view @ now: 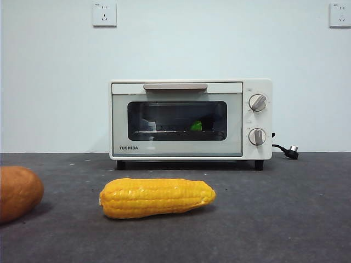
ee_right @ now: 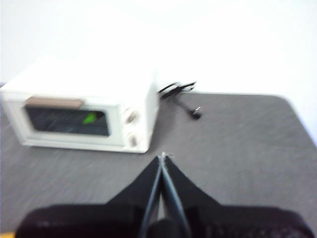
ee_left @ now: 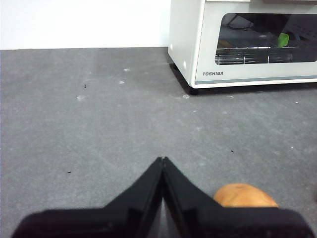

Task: Take the eggplant from the table,put the eggplant in the oven

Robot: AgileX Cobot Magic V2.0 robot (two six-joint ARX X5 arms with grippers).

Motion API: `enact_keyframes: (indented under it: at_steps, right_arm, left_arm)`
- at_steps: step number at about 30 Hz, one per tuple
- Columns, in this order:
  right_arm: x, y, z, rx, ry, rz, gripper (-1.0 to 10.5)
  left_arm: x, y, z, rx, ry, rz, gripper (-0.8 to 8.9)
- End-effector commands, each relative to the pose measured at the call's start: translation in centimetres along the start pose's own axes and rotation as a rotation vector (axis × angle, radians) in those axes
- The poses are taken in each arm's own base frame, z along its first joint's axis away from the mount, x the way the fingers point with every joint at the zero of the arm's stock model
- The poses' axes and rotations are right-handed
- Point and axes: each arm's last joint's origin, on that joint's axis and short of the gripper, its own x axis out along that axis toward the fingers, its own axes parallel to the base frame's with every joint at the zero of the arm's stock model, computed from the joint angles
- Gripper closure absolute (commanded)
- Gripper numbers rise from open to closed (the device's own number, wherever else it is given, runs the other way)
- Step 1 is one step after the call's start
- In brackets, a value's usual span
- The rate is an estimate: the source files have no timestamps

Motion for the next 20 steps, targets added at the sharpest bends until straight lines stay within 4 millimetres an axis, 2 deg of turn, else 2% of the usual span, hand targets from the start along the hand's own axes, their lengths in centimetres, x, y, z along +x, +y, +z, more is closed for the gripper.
enact_keyframes:
  at_steps: [1, 6, 10, 16, 20]
  right_arm:
    - [2.5, 0.1, -2.8, 0.000, -0.056, -0.038, 9.5]
    - [6.1, 0.2, -7.1, 0.053, -0.177, -0.070, 9.5]
    - [8.2, 0.1, -10.8, 0.080, -0.170, -0.075, 9.5]
    - [9.8, 0.0, -15.4, 0.085, -0.144, -0.113, 9.5]
    - [10.2, 0.0, -17.5, 0.086, -0.157, -0.122, 9.5]
  left_arm:
    - [0.1, 0.0, -0.2, -0.007, 0.000, -0.002, 8.17]
    - [0.1, 0.0, -0.2, -0.007, 0.000, -0.002, 8.16]
    - [0.1, 0.0, -0.2, -0.007, 0.000, -0.002, 8.16]
    - [0.1, 0.0, -0.2, -0.007, 0.000, -0.002, 8.16]
    - [0.1, 0.0, -0.2, -0.007, 0.000, -0.002, 8.16]
